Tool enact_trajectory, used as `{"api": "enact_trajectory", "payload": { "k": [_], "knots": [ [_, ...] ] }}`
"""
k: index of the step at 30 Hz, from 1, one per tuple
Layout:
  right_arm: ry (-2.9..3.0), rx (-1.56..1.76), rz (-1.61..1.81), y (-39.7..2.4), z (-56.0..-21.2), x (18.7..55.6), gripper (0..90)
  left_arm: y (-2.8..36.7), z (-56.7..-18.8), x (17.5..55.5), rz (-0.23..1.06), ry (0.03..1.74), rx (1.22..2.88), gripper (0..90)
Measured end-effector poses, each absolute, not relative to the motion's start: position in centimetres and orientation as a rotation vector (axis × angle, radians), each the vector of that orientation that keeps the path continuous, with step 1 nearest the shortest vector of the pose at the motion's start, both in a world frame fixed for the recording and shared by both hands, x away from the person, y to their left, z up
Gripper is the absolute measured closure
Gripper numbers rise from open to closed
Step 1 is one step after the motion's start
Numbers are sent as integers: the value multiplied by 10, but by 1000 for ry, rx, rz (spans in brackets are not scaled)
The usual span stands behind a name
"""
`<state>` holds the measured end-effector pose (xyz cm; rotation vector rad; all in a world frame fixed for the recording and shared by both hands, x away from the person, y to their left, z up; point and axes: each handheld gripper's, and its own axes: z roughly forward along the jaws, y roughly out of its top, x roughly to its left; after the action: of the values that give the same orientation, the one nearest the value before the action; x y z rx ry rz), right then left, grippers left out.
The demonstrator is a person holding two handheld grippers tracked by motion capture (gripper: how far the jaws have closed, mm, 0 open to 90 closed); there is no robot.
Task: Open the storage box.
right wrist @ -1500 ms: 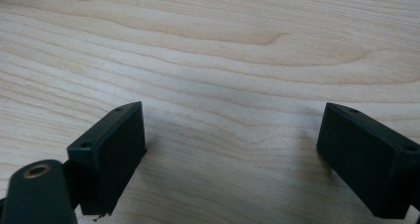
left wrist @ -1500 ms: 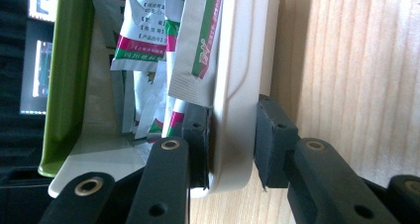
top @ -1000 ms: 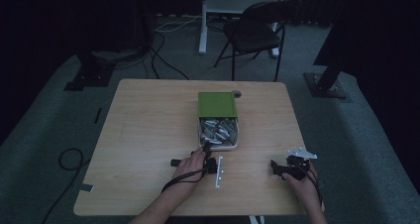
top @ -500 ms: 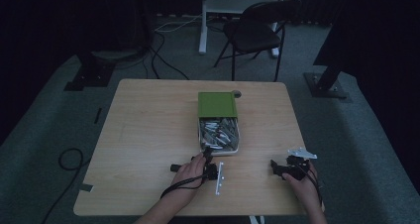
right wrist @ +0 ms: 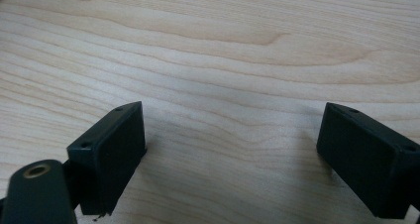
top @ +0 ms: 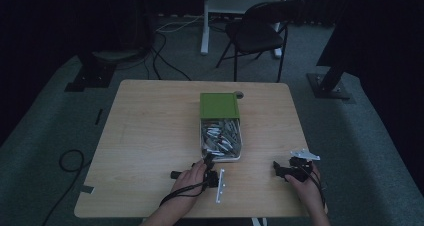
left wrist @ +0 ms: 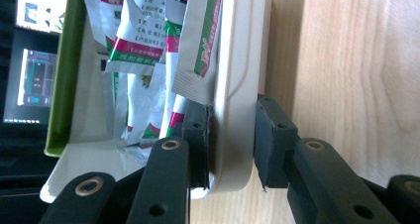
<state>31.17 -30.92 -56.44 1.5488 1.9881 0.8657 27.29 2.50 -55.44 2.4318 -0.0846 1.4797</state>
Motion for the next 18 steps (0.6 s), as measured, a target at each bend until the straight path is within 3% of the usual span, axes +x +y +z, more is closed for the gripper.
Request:
{"api": "enact_trajectory", "payload": {
  "k": [12,18],
  "knots": [
    [1988,1549,866,-309,-564,312,110,27,-558,265,1466,-67,2425,706],
    [1988,1549,865,-309,-564,312,110,31,-556,267,1388,-33,2439,607]
  ]
}}
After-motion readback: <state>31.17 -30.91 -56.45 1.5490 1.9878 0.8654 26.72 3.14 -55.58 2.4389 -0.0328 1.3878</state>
